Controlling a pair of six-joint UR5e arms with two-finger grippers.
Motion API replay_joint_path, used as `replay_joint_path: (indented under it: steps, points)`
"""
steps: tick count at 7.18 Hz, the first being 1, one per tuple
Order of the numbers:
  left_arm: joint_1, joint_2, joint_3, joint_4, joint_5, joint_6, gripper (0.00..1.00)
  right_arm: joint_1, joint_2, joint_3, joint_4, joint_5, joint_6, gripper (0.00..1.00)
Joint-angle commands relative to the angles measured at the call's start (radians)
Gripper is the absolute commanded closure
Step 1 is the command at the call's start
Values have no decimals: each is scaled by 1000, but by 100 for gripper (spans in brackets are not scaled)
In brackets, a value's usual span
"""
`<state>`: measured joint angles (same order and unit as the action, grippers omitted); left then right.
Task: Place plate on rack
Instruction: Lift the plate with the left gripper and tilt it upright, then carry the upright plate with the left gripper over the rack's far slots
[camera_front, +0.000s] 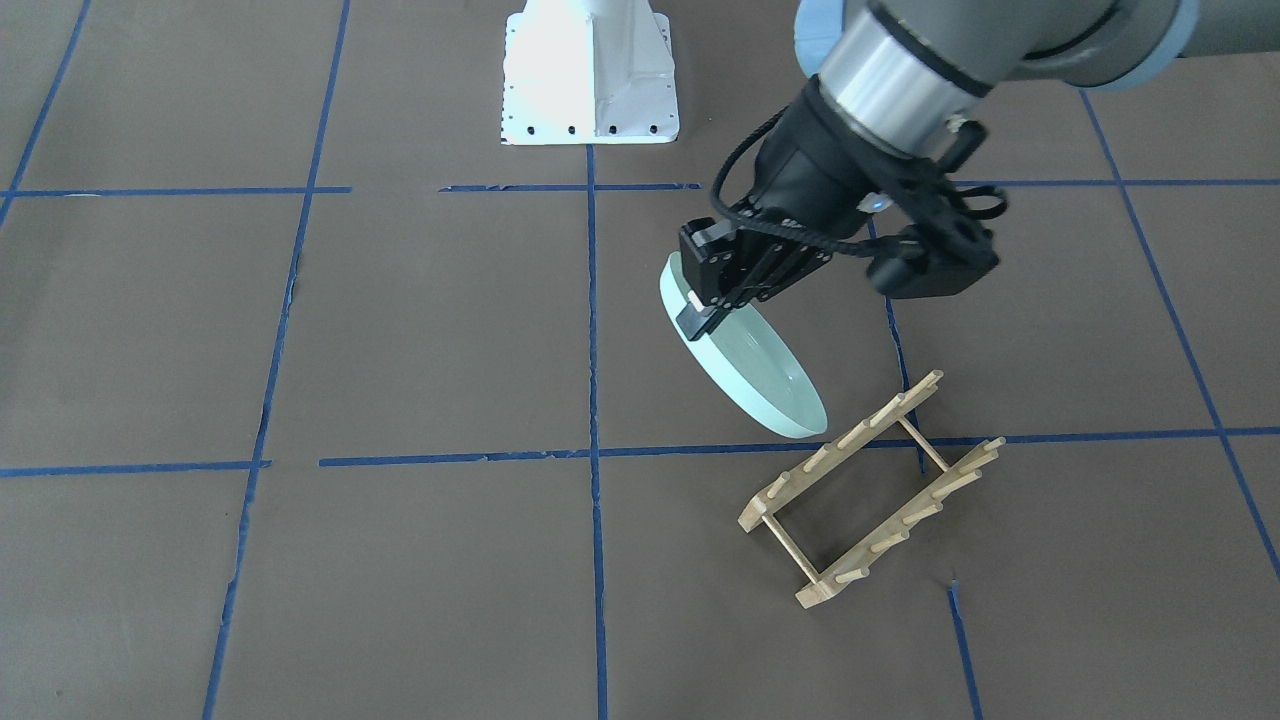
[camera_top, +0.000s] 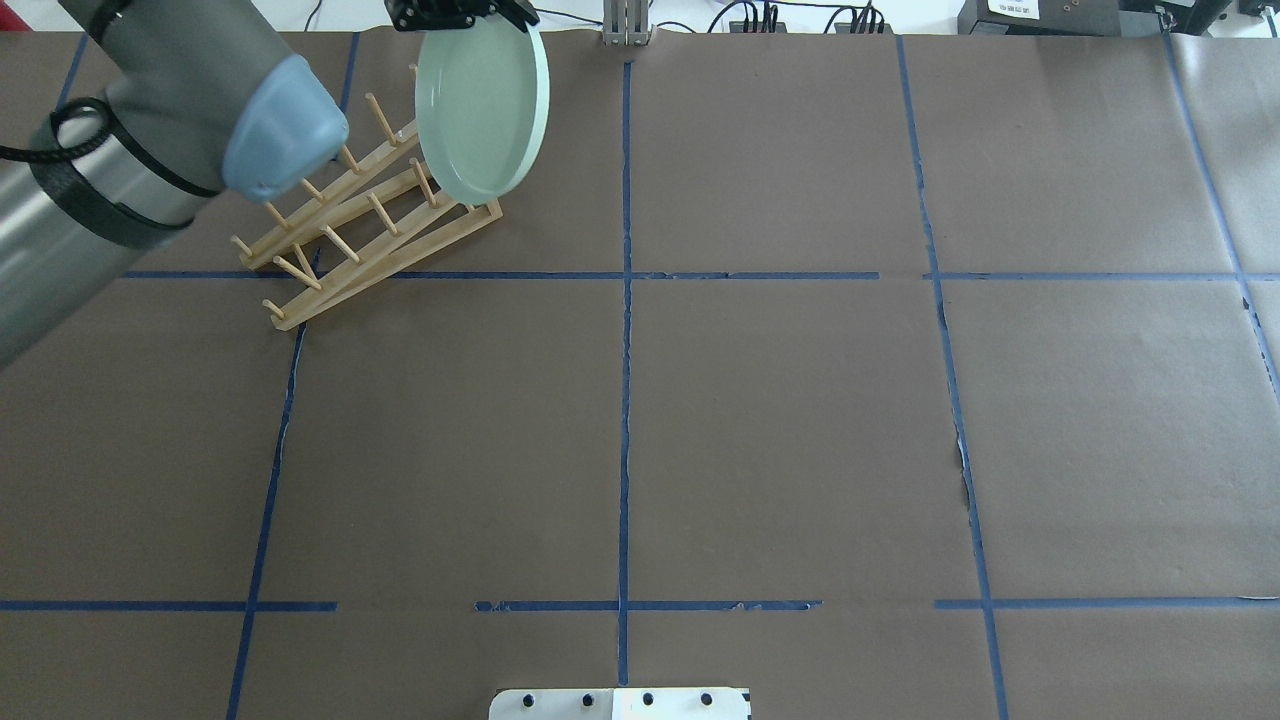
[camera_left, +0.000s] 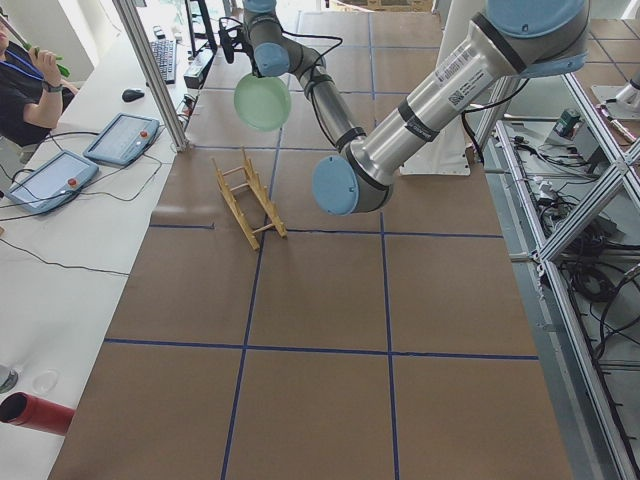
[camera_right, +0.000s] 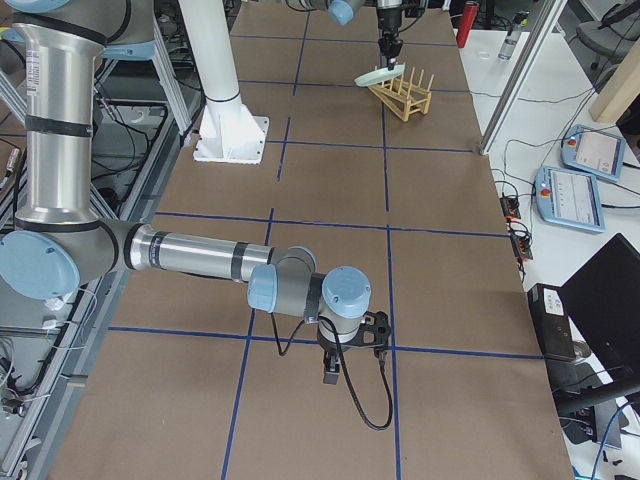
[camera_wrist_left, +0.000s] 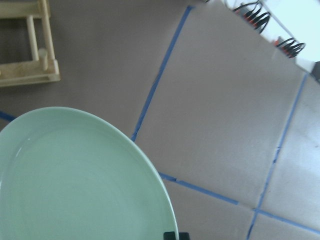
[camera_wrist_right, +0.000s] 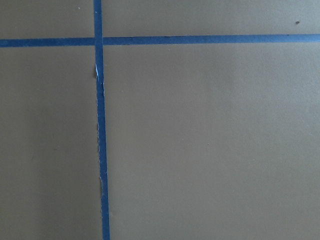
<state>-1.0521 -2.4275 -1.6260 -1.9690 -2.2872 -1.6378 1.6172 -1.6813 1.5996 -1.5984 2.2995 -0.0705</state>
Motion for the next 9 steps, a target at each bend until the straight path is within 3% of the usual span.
replay_joint_path:
  steps: [1,2,4,6,7,9]
  points:
    - [-107,51,114,-413,-37,-116,100,0,0,0,0,0,0,0]
    - [-114,70,180,-556,-32,-149,100,1,0,-1,0,0,0,0]
    - [-115,122,202,-715,-25,-187,100,0,0,0,0,0,0,0]
    - [-105,136,317,-979,137,-261,100,0,0,-1,-2,0,0,0]
    - [-80,160,354,-1051,191,-261,100,1,0,-1,0,0,0,0]
    - [-53,191,357,-1082,198,-261,100,1,0,-1,0,0,0,0]
